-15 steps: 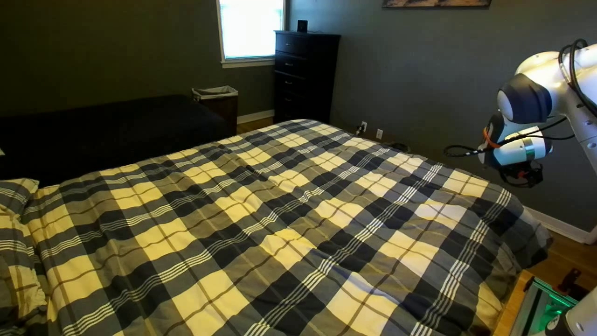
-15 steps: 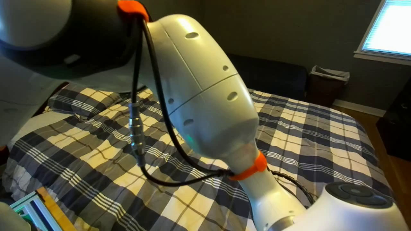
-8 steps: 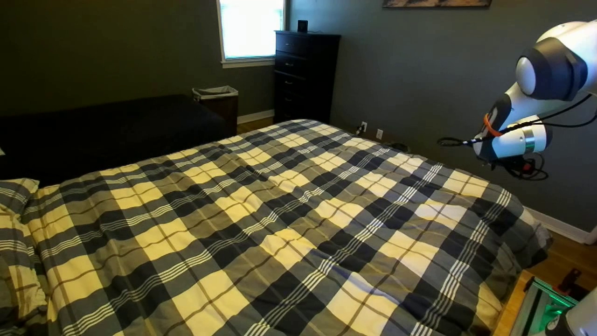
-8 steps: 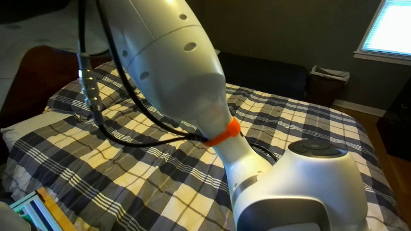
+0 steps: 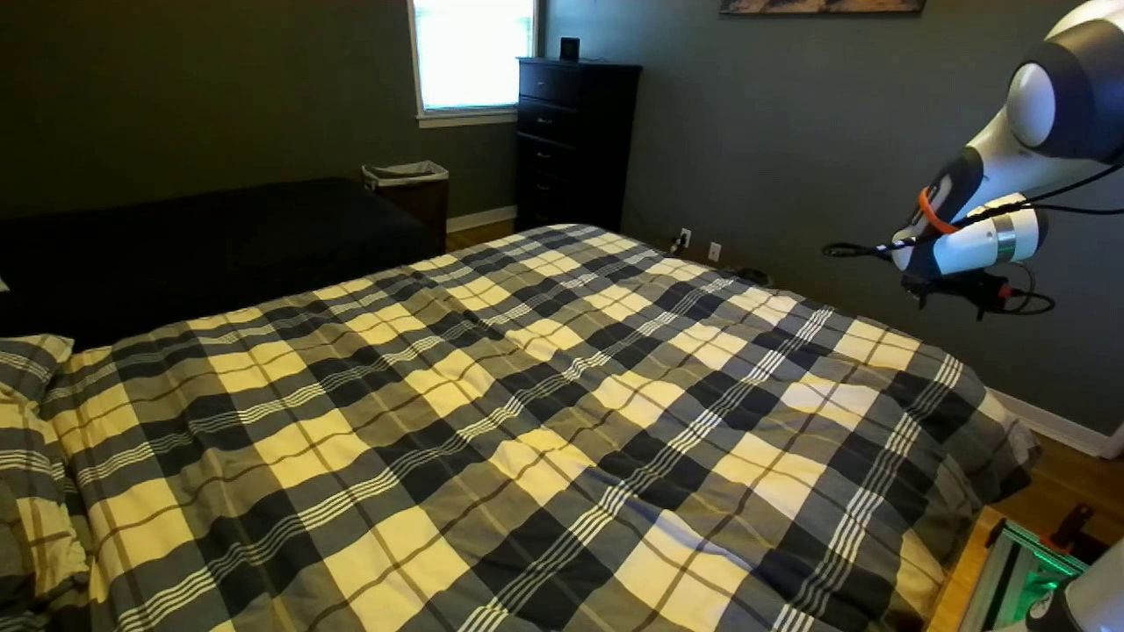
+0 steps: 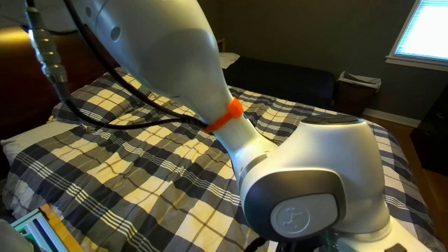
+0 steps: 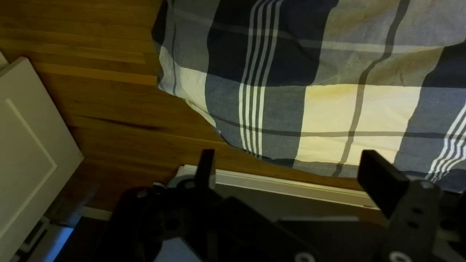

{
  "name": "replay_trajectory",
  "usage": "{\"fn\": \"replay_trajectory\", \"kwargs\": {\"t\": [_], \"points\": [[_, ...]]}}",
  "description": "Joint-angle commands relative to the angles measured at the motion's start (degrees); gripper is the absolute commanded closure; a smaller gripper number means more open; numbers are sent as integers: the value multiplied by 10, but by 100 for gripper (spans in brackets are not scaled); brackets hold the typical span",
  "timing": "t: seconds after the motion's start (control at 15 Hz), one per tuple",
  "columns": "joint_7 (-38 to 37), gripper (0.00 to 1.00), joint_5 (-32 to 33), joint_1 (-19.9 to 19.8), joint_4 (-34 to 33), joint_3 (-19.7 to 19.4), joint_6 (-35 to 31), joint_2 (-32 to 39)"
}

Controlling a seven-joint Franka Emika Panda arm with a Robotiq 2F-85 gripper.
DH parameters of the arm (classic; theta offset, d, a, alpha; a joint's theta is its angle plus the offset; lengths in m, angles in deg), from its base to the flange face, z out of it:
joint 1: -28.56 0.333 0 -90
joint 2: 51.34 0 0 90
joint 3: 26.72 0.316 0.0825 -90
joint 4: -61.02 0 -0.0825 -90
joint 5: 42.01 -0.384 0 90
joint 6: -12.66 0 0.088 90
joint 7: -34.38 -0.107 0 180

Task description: Put the white hanger under the covers then pull the covers on the bottom left corner downwards.

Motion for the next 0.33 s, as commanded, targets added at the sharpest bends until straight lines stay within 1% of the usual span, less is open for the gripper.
{"fn": "replay_trajectory", "kwargs": {"t": [0.0, 0.27], "points": [[3, 0, -2, 0, -1, 1, 1, -1], [5, 0, -1, 1, 2, -1, 1, -1]]}}
